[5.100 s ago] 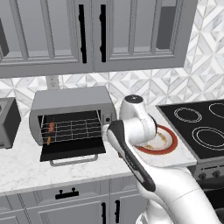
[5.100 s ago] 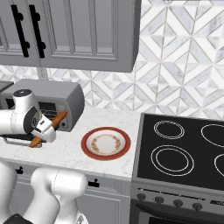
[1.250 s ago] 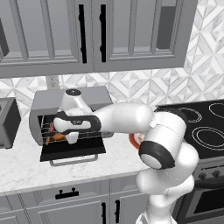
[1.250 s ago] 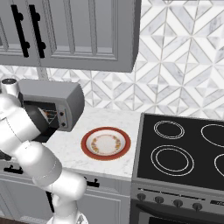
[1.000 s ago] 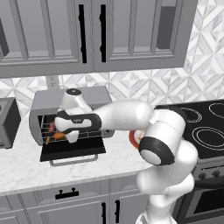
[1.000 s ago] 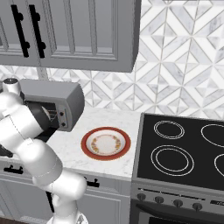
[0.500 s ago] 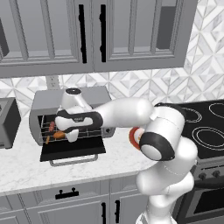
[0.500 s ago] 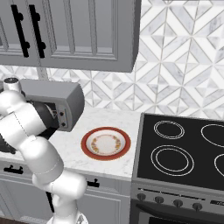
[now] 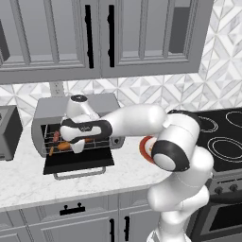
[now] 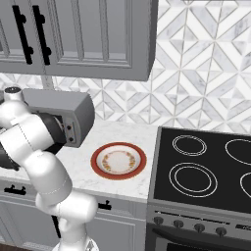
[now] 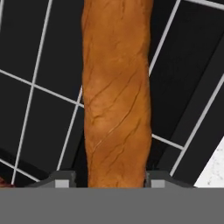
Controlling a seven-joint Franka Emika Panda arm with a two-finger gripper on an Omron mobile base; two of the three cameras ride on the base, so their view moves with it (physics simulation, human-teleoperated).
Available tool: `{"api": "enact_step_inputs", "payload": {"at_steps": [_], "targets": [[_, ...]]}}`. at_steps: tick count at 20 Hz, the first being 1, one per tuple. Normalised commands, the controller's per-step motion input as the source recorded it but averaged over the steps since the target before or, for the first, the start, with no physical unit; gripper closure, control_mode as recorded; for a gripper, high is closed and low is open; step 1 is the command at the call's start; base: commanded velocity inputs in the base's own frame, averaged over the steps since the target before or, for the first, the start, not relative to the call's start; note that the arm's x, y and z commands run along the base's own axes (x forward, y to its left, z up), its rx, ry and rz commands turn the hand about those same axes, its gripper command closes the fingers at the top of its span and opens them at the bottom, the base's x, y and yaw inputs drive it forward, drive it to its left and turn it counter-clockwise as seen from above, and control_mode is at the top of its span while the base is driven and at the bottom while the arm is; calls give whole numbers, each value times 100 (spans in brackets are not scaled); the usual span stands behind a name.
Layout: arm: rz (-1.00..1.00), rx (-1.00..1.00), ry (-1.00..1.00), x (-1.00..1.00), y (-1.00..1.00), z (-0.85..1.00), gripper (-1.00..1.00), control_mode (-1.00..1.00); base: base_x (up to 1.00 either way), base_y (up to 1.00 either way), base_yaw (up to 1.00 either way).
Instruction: Pick up the kebab skewer and baguette bread, and place them inside the toaster oven. Close the toaster oven door and start by setting the timer.
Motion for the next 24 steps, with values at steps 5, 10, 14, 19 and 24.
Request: {"api": "enact_step_inputs", "payload": {"at_steps": [5, 10, 14, 19, 24], "targets": [[0, 0, 0, -1, 0, -3, -100, -100, 0, 0, 0], [0, 0, -3, -16, 0, 10, -100, -100, 0, 0, 0], [0, 0, -5, -40, 0, 11, -100, -100, 0, 0, 0], [0, 0, -9, -40, -3, 5, -100, -100, 0, 0, 0], [15, 0, -15, -27, -29, 28, -100, -100, 0, 0, 0]]}}
